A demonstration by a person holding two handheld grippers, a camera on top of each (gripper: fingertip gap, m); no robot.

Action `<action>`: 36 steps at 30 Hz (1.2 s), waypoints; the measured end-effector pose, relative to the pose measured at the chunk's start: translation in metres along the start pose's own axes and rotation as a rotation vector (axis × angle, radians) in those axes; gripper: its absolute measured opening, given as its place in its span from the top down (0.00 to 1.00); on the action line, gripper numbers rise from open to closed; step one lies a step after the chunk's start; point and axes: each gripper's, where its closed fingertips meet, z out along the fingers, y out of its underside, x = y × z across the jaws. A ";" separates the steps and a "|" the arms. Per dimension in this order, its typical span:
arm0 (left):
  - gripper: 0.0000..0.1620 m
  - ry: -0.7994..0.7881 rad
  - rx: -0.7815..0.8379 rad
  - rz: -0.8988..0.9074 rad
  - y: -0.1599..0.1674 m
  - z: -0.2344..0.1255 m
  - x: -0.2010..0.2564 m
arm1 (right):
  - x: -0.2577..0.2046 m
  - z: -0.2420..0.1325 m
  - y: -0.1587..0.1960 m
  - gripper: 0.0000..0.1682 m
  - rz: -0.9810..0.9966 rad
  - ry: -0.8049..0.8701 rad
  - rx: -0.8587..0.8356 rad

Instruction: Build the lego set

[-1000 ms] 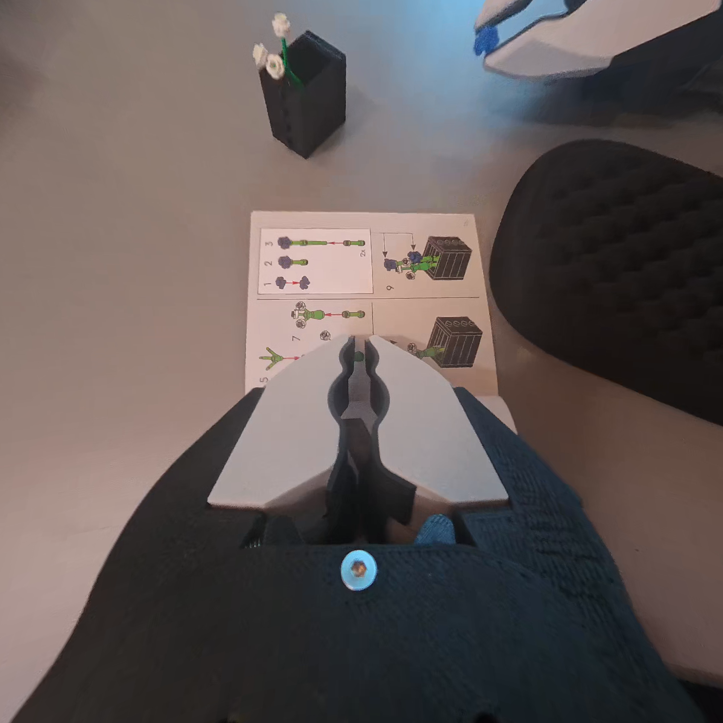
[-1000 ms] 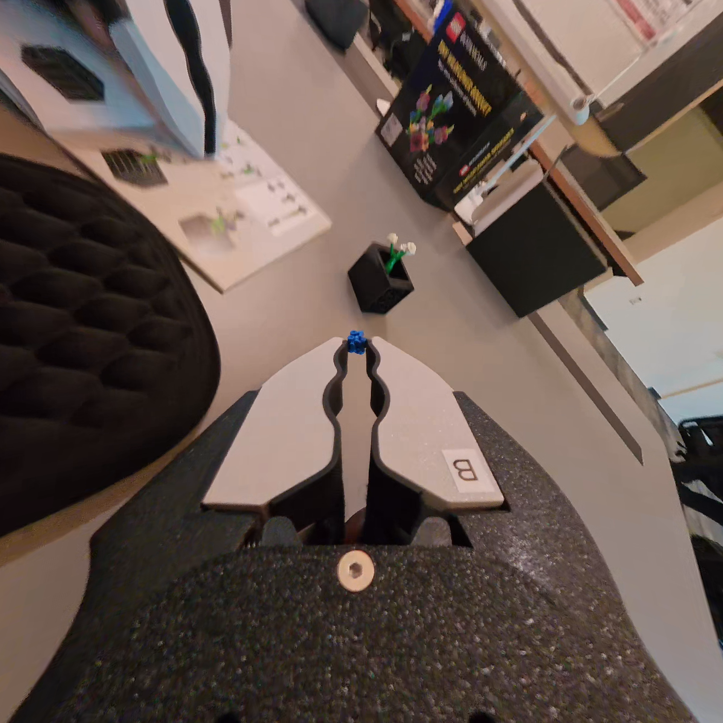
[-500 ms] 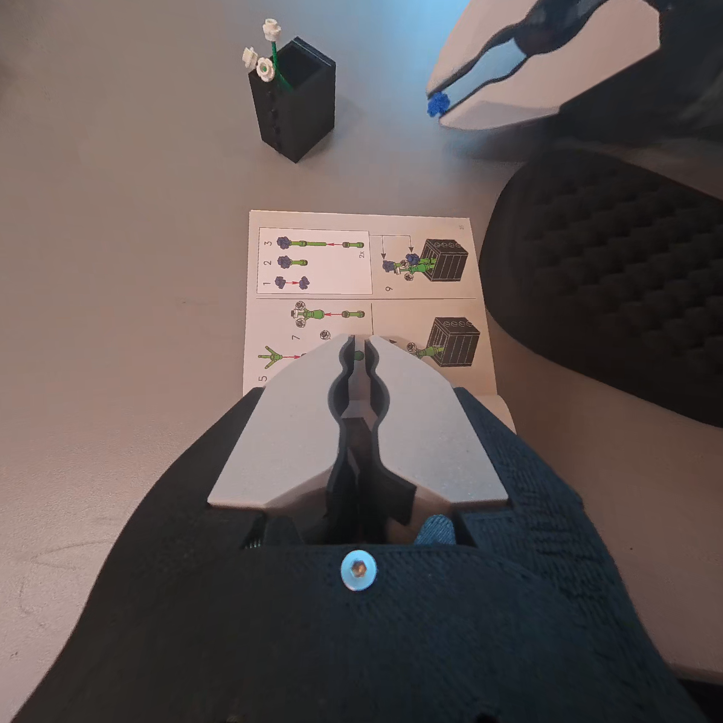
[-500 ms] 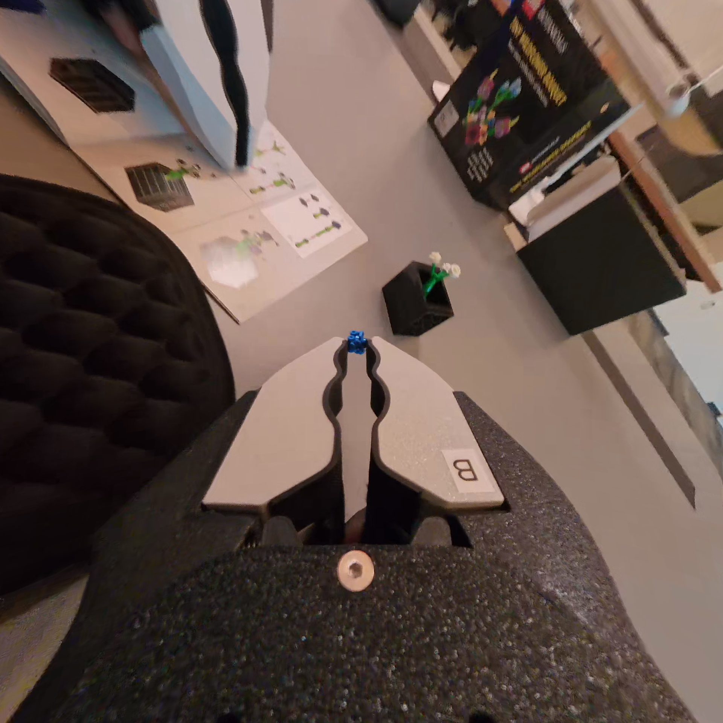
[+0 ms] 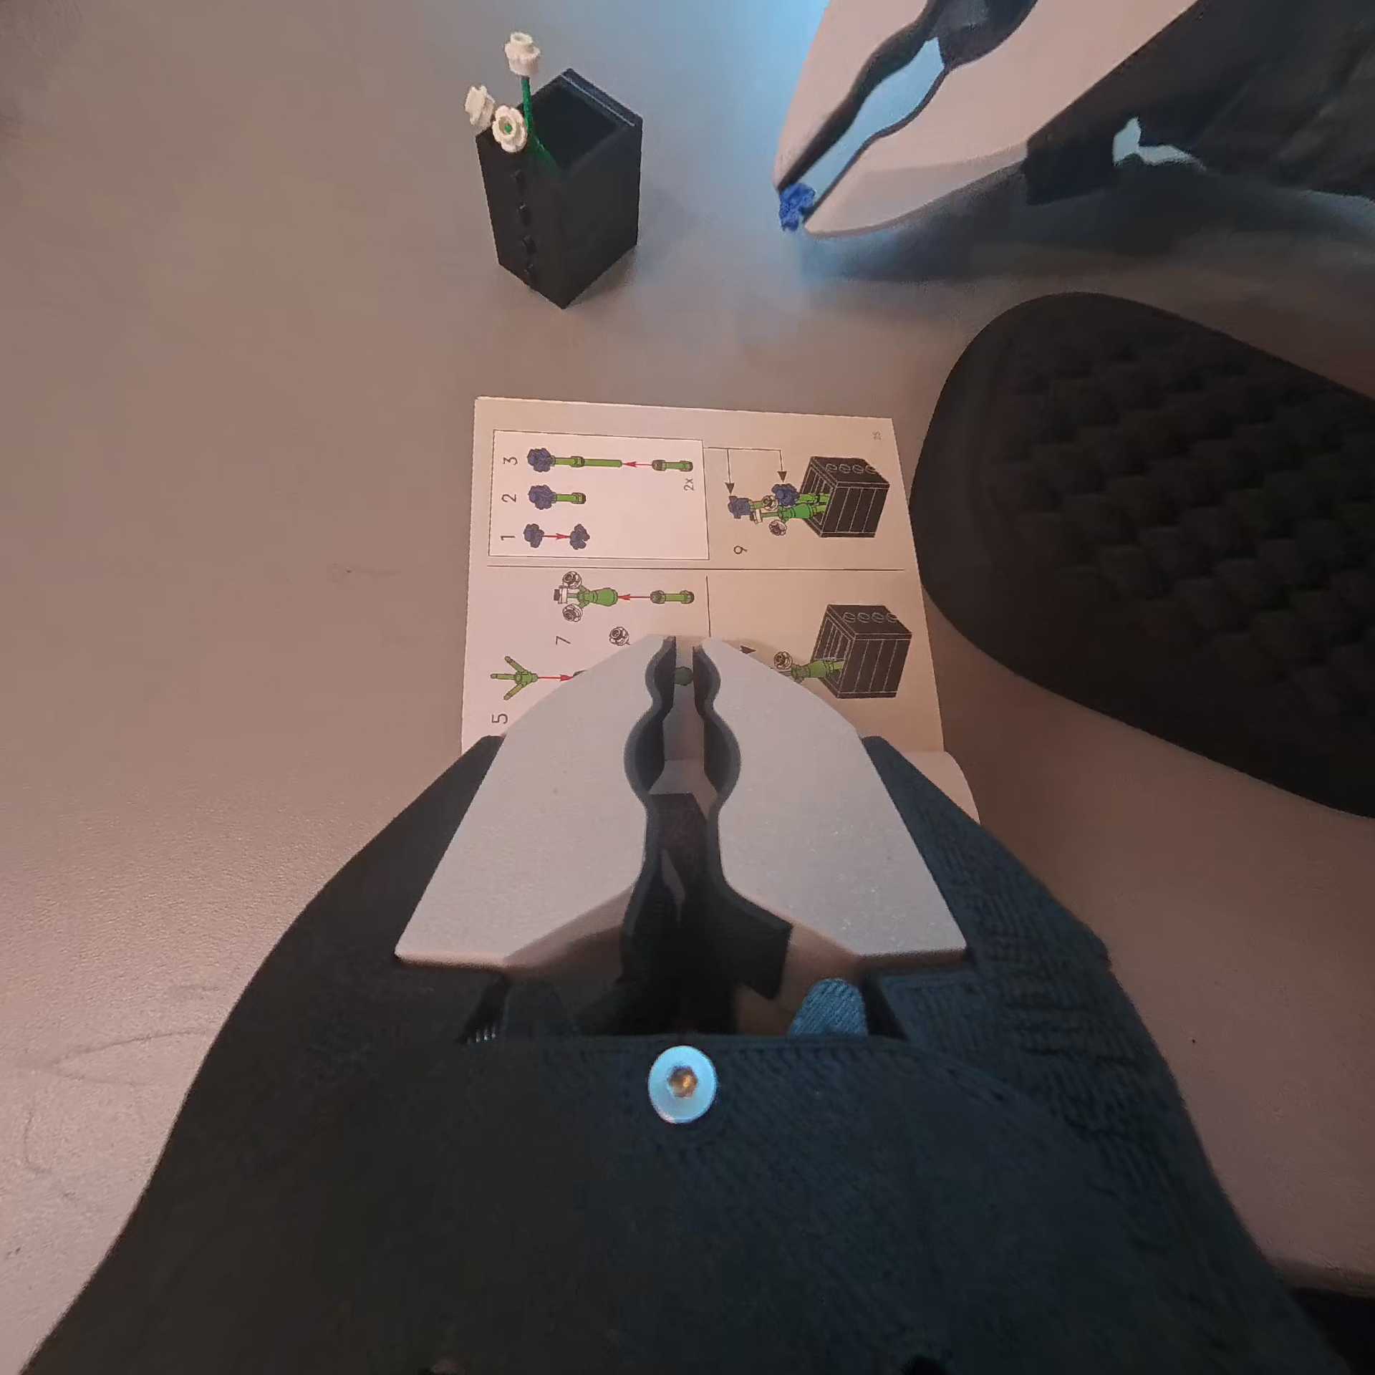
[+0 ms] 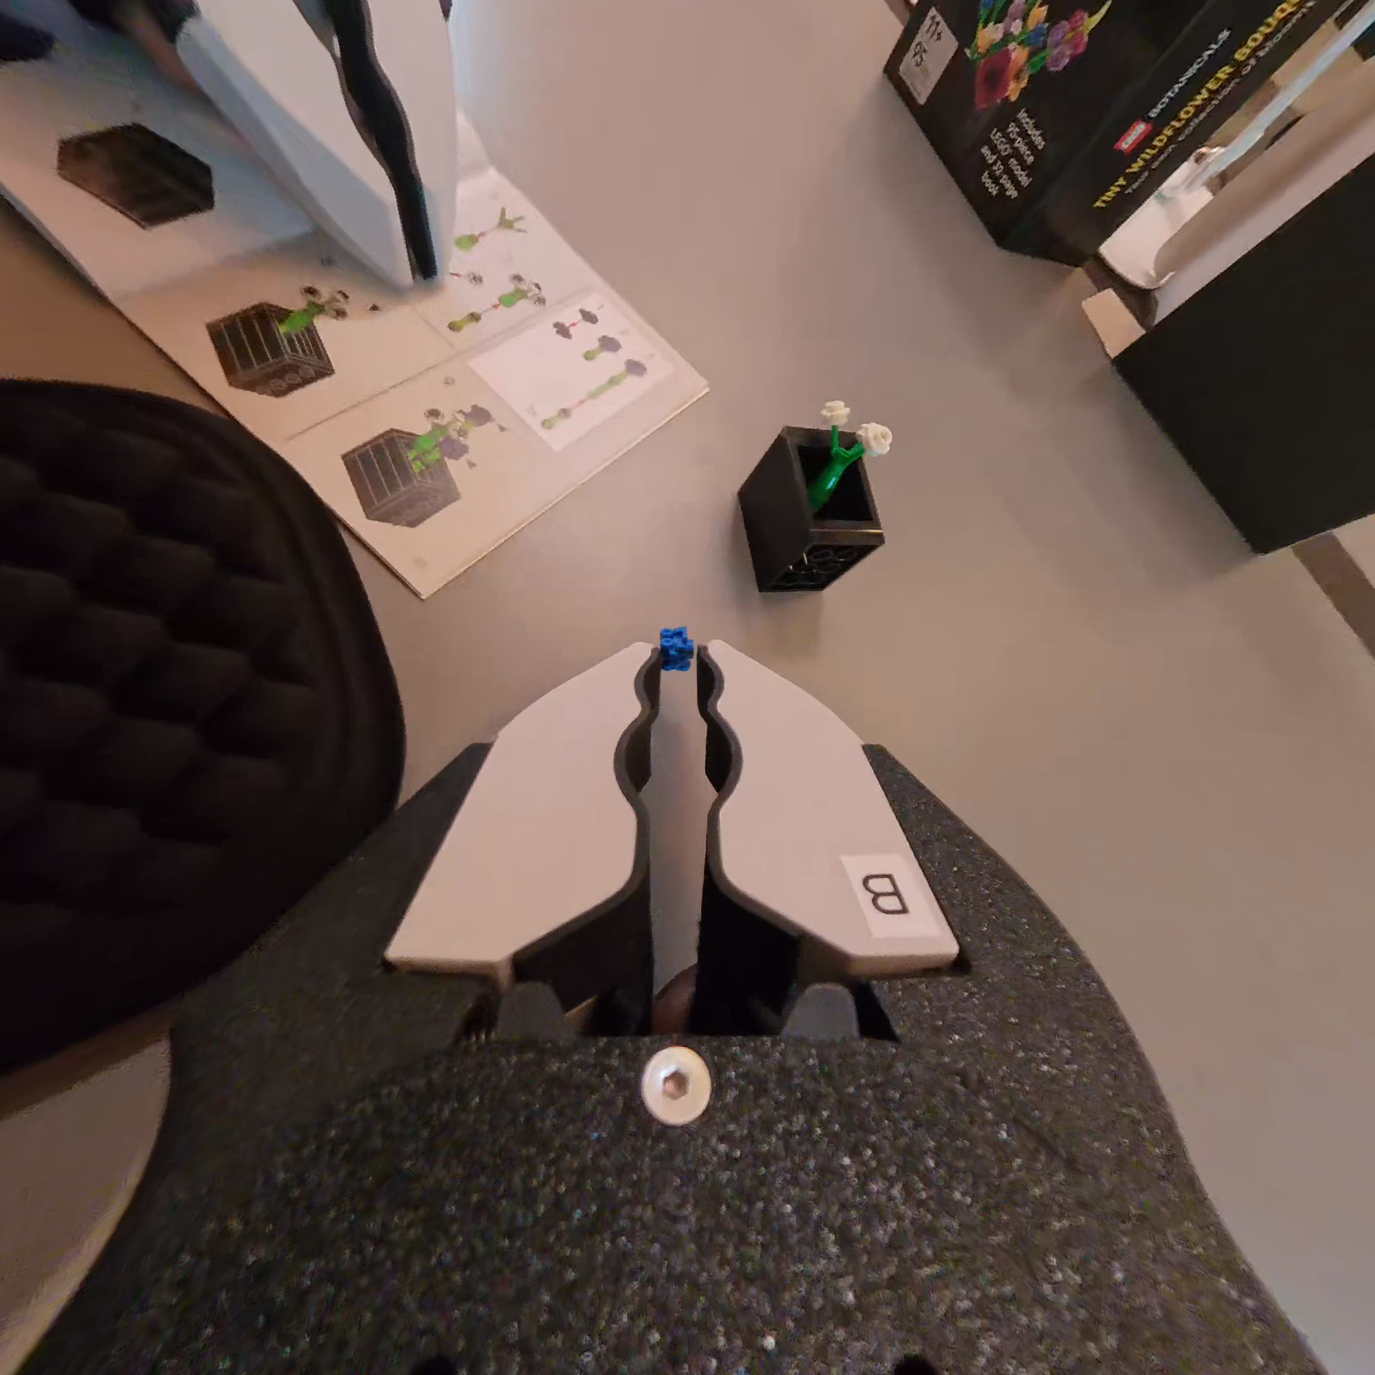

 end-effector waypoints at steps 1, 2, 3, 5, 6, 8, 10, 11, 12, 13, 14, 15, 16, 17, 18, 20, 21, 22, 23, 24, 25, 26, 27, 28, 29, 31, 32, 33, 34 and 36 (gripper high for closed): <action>0.97 0.001 0.000 -0.001 0.000 0.000 0.000 | 0.000 0.000 0.002 0.95 -0.015 0.003 -0.009; 0.97 0.002 0.000 -0.002 0.000 0.000 0.000 | -0.001 0.000 0.003 0.94 -0.021 0.003 -0.017; 0.97 0.002 0.000 -0.002 0.000 0.000 0.000 | -0.003 0.000 0.004 0.94 -0.024 -0.004 -0.020; 0.97 0.001 0.000 -0.001 0.000 0.000 0.000 | -0.007 0.000 0.005 0.94 -0.004 -0.040 -0.028; 0.97 0.001 0.000 -0.001 0.000 0.000 0.000 | -0.009 0.000 0.006 0.94 0.021 -0.064 -0.031; 0.97 0.001 0.000 -0.001 0.000 0.000 0.000 | -0.009 -0.001 0.006 0.93 0.067 -0.087 -0.022; 0.97 0.001 0.000 -0.001 0.000 0.000 0.000 | -0.006 -0.002 0.005 0.93 0.070 -0.078 -0.017; 0.97 0.002 0.000 -0.002 0.000 0.000 0.000 | -0.006 -0.003 0.006 0.93 0.067 -0.076 -0.023; 0.97 0.003 0.000 -0.003 0.000 0.000 0.000 | -0.006 -0.003 0.006 0.93 0.067 -0.079 -0.023; 0.97 0.003 0.000 -0.004 0.000 0.000 0.000 | -0.007 -0.003 0.005 0.93 0.072 -0.084 -0.013; 0.97 0.004 0.000 -0.004 0.000 0.000 0.000 | -0.007 -0.003 0.004 0.93 0.079 -0.089 -0.002; 0.97 0.003 0.000 -0.004 0.000 0.000 0.000 | -0.007 -0.003 0.004 0.93 0.085 -0.089 0.004; 0.97 0.003 0.000 -0.003 0.000 0.000 0.000 | -0.007 -0.003 0.003 0.93 0.088 -0.088 0.006; 0.97 0.003 0.000 -0.003 0.000 0.000 0.000 | -0.008 -0.003 0.003 0.93 0.091 -0.087 0.011; 0.97 0.003 0.000 -0.004 0.000 0.000 0.000 | -0.009 -0.003 0.001 0.93 0.095 -0.091 0.021; 0.97 0.005 0.001 -0.005 0.000 0.000 0.000 | -0.014 -0.003 -0.010 0.94 0.118 -0.113 0.063; 0.97 0.006 0.001 -0.006 0.000 0.000 0.000 | -0.017 -0.004 -0.017 0.94 0.137 -0.130 0.089; 0.97 0.006 0.001 -0.007 0.000 0.000 0.000 | -0.021 -0.003 -0.026 0.95 0.158 -0.150 0.117; 0.97 0.006 0.001 -0.007 0.000 0.000 0.000 | -0.027 -0.002 -0.035 0.96 0.175 -0.171 0.139; 0.97 0.006 0.001 -0.007 0.000 0.000 0.000 | -0.033 0.000 -0.042 0.97 0.175 -0.192 0.144; 0.97 0.006 0.001 -0.007 0.000 0.000 0.000 | -0.039 0.005 -0.047 0.98 0.160 -0.202 0.134; 0.97 0.006 0.001 -0.007 0.000 0.000 0.000 | -0.044 0.011 -0.052 0.98 0.145 -0.206 0.121; 0.97 0.007 0.001 -0.008 0.001 0.000 0.000 | -0.050 0.017 -0.058 0.98 0.135 -0.218 0.115; 0.97 0.007 0.001 -0.008 0.001 0.000 0.000 | -0.056 0.022 -0.064 0.99 0.129 -0.236 0.113; 0.97 0.007 0.001 -0.008 0.001 0.000 0.000 | -0.061 0.028 -0.069 0.99 0.129 -0.251 0.112; 0.97 0.007 0.001 -0.008 0.001 0.001 0.001 | -0.068 0.038 -0.070 0.99 0.132 -0.276 0.077; 0.97 0.007 0.001 -0.008 0.001 0.000 0.001 | -0.068 0.043 -0.066 0.99 0.120 -0.272 0.038; 0.97 0.008 0.001 -0.008 0.001 0.000 0.000 | -0.067 0.047 -0.061 0.99 0.104 -0.256 -0.001; 0.97 0.008 0.001 -0.009 0.001 0.001 0.001 | -0.068 0.049 -0.056 0.99 0.090 -0.249 -0.035; 0.97 0.009 0.001 -0.014 0.001 0.000 0.000 | -0.069 0.051 -0.053 1.00 0.082 -0.240 -0.058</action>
